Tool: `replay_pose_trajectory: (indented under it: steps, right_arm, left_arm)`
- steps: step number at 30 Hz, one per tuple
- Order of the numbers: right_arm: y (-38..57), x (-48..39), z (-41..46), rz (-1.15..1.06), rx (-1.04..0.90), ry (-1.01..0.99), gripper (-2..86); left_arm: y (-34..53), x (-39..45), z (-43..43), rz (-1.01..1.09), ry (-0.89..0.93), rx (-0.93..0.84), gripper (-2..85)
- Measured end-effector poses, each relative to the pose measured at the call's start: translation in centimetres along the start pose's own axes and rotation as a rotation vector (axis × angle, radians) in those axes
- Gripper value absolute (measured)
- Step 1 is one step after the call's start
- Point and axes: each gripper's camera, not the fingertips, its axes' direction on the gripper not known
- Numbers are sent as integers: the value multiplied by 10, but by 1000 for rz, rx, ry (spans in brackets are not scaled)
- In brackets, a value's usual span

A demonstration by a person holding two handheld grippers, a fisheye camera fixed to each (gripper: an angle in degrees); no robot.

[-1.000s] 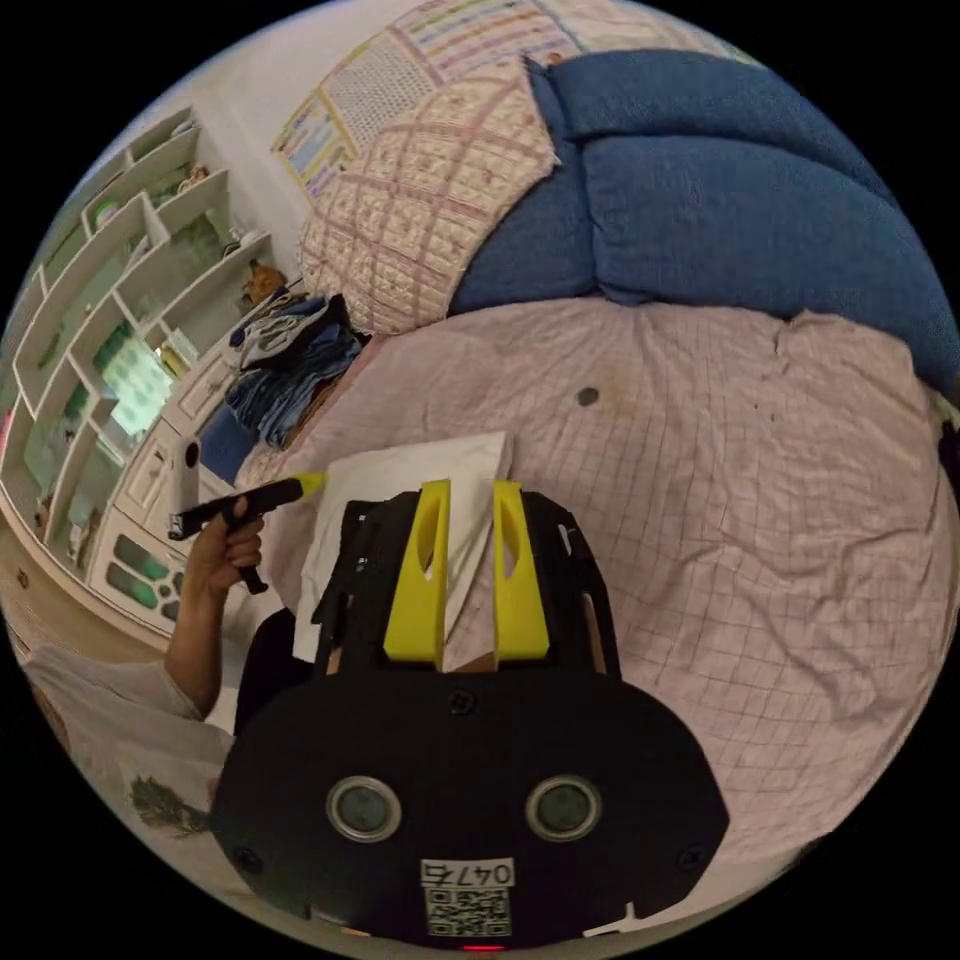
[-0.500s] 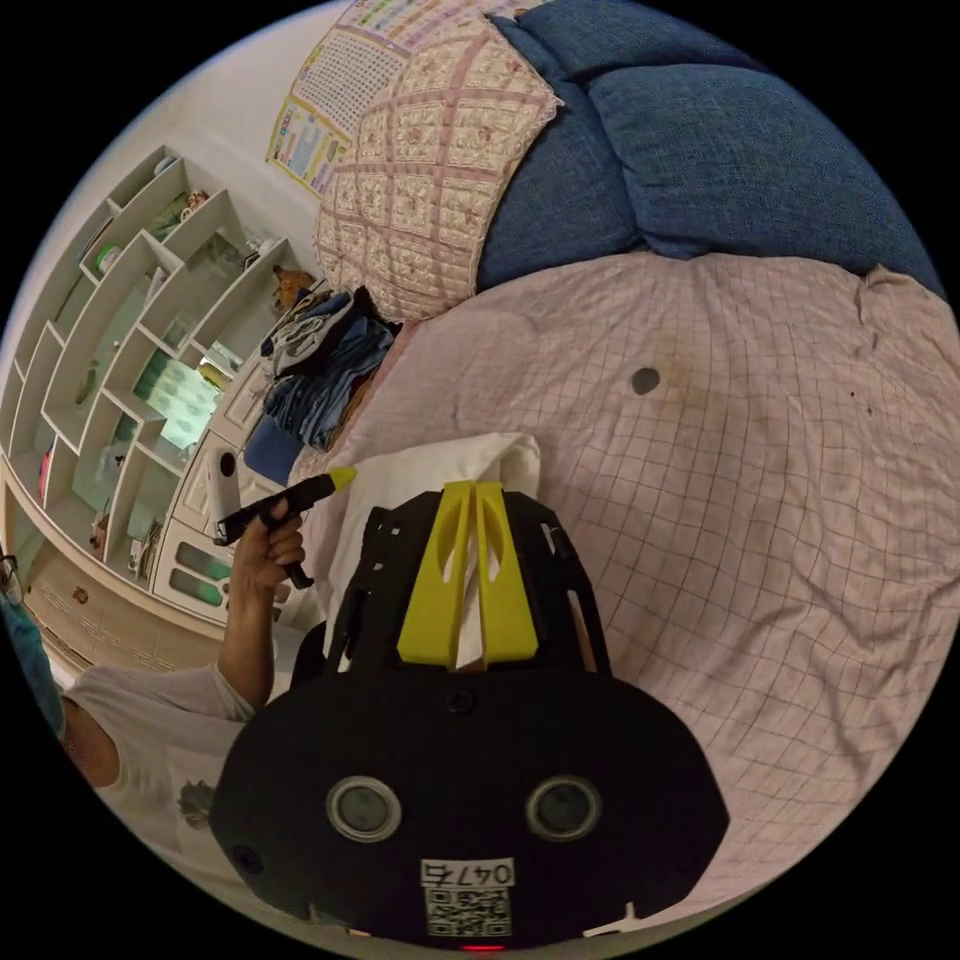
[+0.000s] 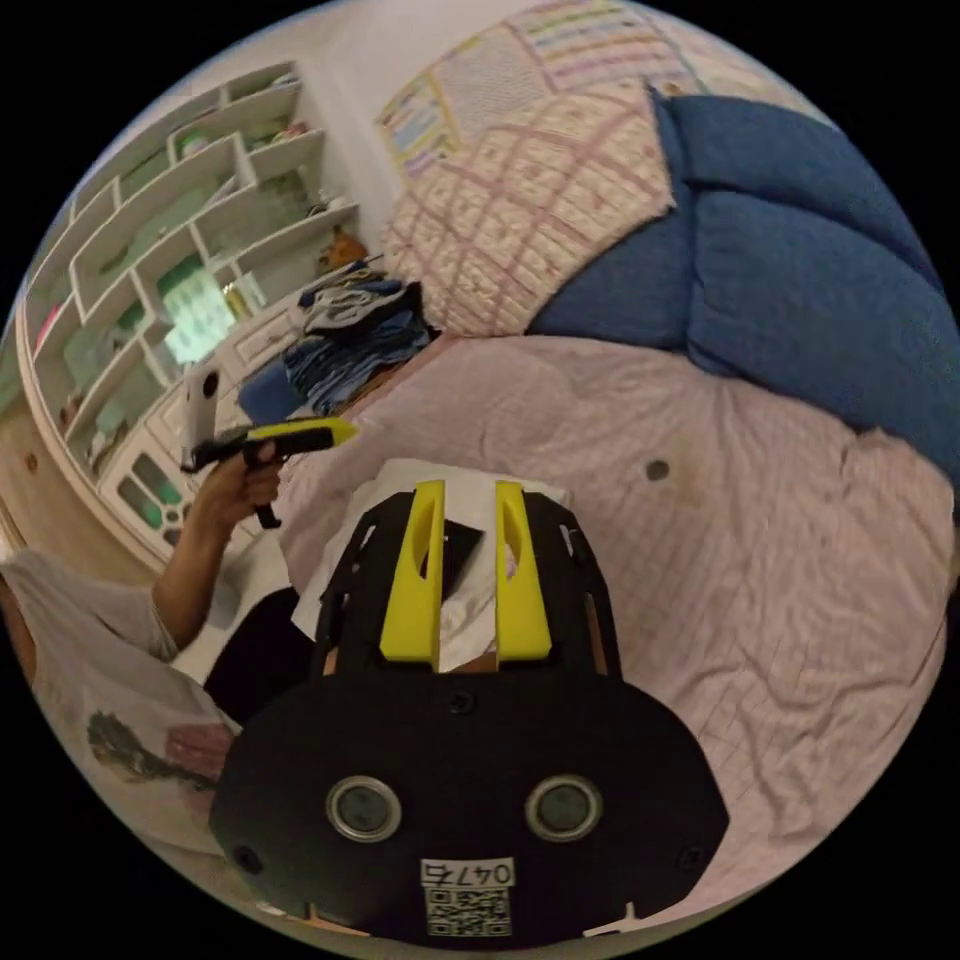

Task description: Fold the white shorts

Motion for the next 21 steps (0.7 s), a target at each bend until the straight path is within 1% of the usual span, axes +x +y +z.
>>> replay_pose_trajectory:
  steps: [2,3,4,5,6,7,9,12,13,14,16,19,21]
  right_arm:
    - [-29,-15,25,-116,-46,16,66]
    - [-35,-16,32,-136,-63,16,69]
    - [-45,-16,48,-157,-108,22,72]
    - [-53,-11,66,-144,-181,50,74]
    - [-56,-7,74,-136,-216,63,75]
    - [-62,0,85,-115,-247,40,75]
    - [-73,3,81,-96,-230,1,74]
    - [-90,3,54,-67,-117,60,64]
    - [-95,7,48,-40,-74,83,55]
    - [-101,13,49,-20,-70,87,48]
    - [-111,22,64,6,-128,58,42]
    - [-125,34,89,60,-207,46,30]
    - [-137,38,90,90,-210,55,13]
  left_arm:
    - [-11,0,44,27,37,-74,-10]
    - [-12,0,55,34,41,-102,-10]
    - [-13,-3,77,36,23,-159,-10]
    - [-9,-7,97,24,-35,-212,-10]
    - [-7,-10,105,22,-47,-232,-10]
    - [-3,-16,115,-5,-23,-239,-10]
    - [-1,-18,114,-18,-4,-221,-10]
    - [-2,-10,94,5,-52,-146,-10]
    - [-2,-7,90,12,-54,-115,-10]
    - [-2,-6,93,20,-18,-109,-10]
    - [-3,-6,111,27,45,-149,-10]
    - [4,-12,149,14,-5,-255,-10]
    - [6,-18,147,-31,25,-239,-10]
